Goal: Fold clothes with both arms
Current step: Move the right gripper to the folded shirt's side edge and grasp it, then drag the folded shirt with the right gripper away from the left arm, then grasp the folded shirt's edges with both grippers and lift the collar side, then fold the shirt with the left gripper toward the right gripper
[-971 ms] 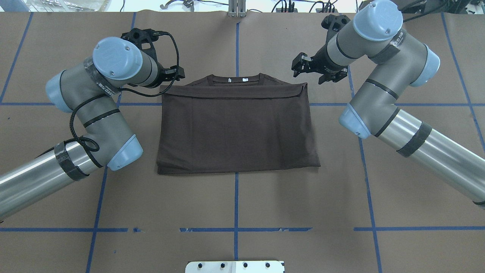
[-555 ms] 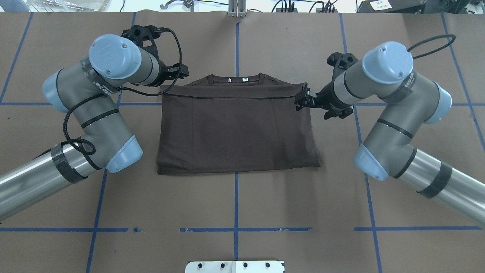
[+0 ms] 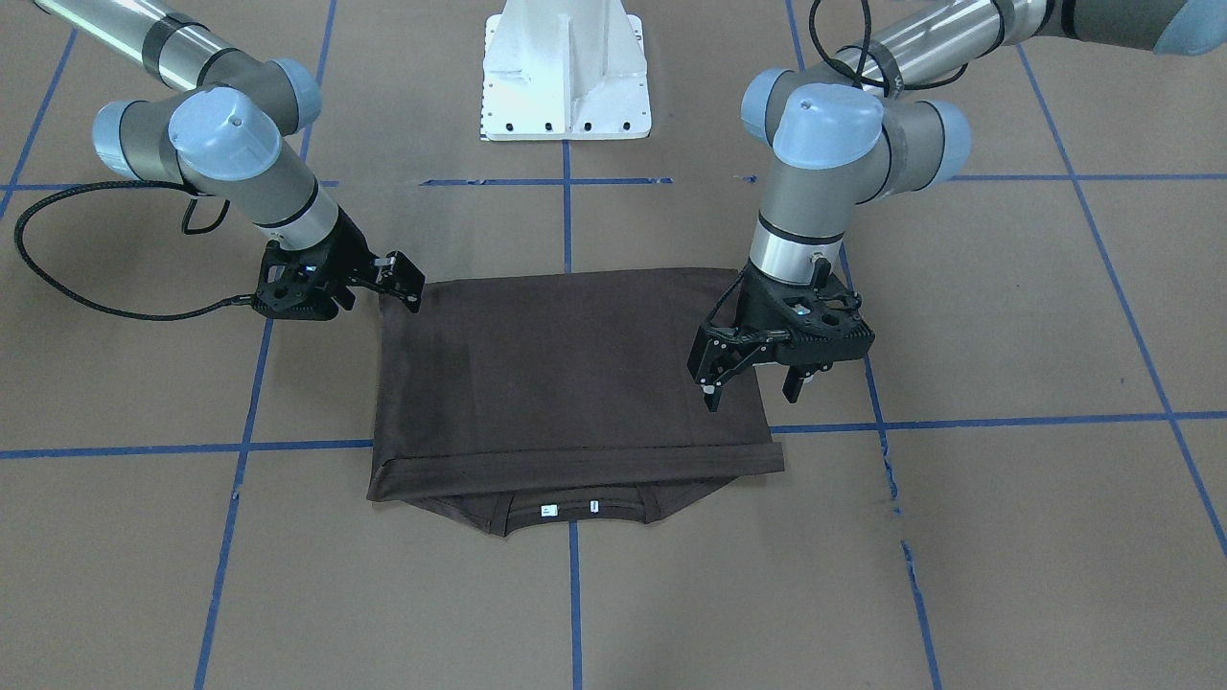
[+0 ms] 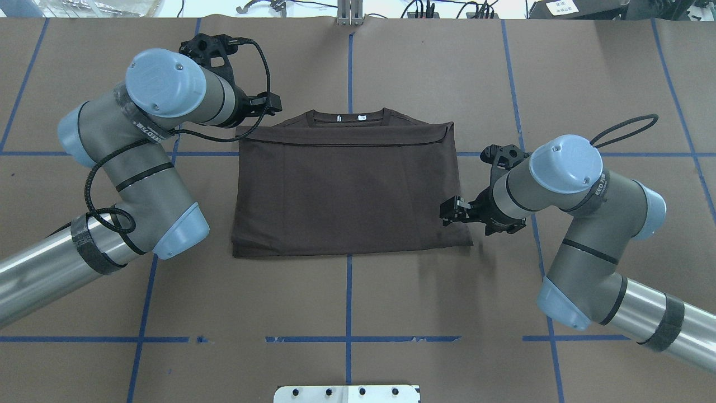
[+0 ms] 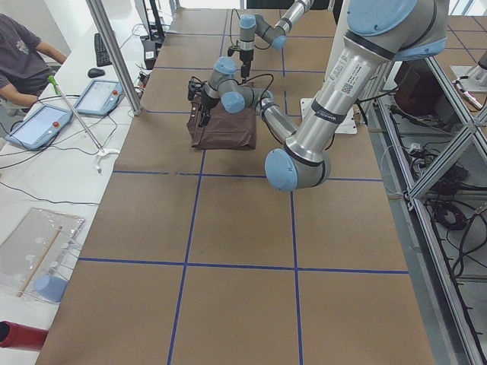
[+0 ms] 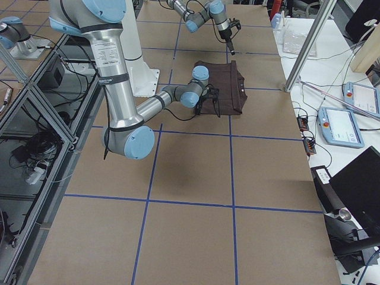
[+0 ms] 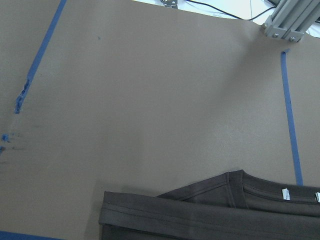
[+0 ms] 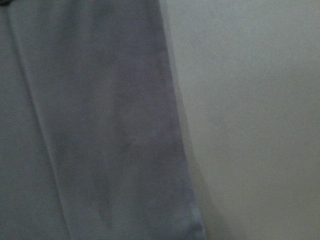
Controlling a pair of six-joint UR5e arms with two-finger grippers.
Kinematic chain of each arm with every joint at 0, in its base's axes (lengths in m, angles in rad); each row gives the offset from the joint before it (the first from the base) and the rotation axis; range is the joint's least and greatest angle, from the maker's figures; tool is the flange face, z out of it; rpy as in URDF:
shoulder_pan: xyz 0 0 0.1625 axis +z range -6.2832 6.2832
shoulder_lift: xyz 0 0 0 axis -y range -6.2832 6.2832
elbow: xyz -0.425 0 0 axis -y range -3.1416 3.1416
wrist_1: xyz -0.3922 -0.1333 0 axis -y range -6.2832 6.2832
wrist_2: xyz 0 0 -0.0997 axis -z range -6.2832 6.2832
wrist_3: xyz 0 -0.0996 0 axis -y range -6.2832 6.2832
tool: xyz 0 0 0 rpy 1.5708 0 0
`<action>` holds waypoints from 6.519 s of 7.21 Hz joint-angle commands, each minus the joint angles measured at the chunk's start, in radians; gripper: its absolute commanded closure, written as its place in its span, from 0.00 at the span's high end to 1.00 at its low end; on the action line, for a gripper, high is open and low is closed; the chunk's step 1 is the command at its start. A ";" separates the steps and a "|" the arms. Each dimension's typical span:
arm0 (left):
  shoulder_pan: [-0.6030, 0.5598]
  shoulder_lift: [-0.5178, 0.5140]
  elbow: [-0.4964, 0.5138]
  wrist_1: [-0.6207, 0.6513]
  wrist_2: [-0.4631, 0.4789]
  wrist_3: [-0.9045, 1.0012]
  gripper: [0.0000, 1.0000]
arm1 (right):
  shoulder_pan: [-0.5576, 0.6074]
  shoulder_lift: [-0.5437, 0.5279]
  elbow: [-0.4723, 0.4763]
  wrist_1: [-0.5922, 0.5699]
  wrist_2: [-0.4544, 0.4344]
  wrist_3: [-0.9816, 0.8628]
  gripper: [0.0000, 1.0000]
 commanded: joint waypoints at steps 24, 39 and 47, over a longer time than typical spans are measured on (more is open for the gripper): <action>0.443 0.117 -0.217 0.173 0.051 -0.681 0.75 | 0.034 -0.276 0.446 0.010 -0.005 0.184 1.00; 0.036 -0.204 0.428 -0.196 0.072 -0.303 0.00 | 0.042 -0.271 0.428 0.010 -0.007 0.181 1.00; -0.097 -0.288 0.500 -0.299 -0.081 -0.143 1.00 | 0.028 -0.210 0.357 -0.020 -0.033 0.172 1.00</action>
